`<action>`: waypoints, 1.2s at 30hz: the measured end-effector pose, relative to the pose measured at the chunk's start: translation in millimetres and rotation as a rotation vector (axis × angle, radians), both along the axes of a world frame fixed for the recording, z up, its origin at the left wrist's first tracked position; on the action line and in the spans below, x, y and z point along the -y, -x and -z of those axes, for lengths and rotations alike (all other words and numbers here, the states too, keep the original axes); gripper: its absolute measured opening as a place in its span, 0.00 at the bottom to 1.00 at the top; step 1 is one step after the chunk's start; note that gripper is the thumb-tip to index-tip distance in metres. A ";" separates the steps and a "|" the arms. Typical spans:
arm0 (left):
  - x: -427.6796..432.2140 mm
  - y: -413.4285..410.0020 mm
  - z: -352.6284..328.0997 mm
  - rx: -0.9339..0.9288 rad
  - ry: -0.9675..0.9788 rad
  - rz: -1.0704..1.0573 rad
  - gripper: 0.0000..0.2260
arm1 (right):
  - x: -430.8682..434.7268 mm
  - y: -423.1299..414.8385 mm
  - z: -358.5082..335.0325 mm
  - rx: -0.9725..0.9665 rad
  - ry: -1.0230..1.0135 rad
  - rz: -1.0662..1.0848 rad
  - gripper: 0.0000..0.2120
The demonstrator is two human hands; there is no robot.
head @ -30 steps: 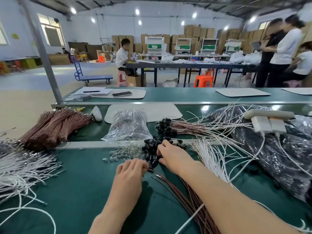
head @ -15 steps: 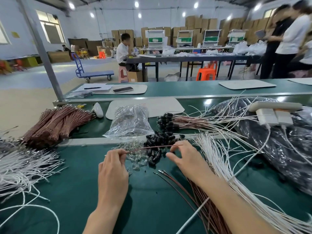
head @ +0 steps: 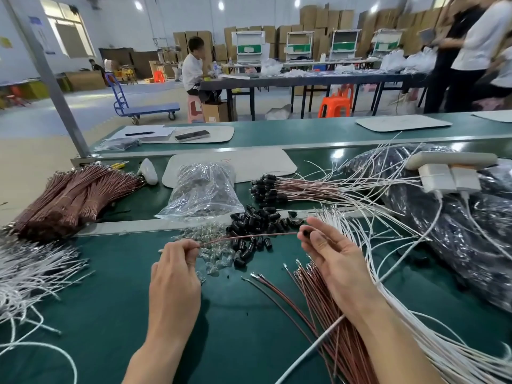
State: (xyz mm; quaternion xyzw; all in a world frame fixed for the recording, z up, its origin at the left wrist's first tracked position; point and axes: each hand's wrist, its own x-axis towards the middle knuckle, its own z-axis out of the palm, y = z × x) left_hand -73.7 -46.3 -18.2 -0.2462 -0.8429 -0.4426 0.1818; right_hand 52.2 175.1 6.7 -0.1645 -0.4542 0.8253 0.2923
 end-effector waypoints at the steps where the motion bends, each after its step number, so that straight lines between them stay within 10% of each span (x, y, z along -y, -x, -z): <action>1: -0.2 0.0 -0.1 -0.003 0.001 0.004 0.05 | 0.3 0.2 0.1 -0.016 0.014 -0.002 0.13; 36: 0.8 4.5 7.7 0.016 0.117 0.124 0.11 | 10.5 -1.6 -2.1 0.017 -0.229 -0.133 0.26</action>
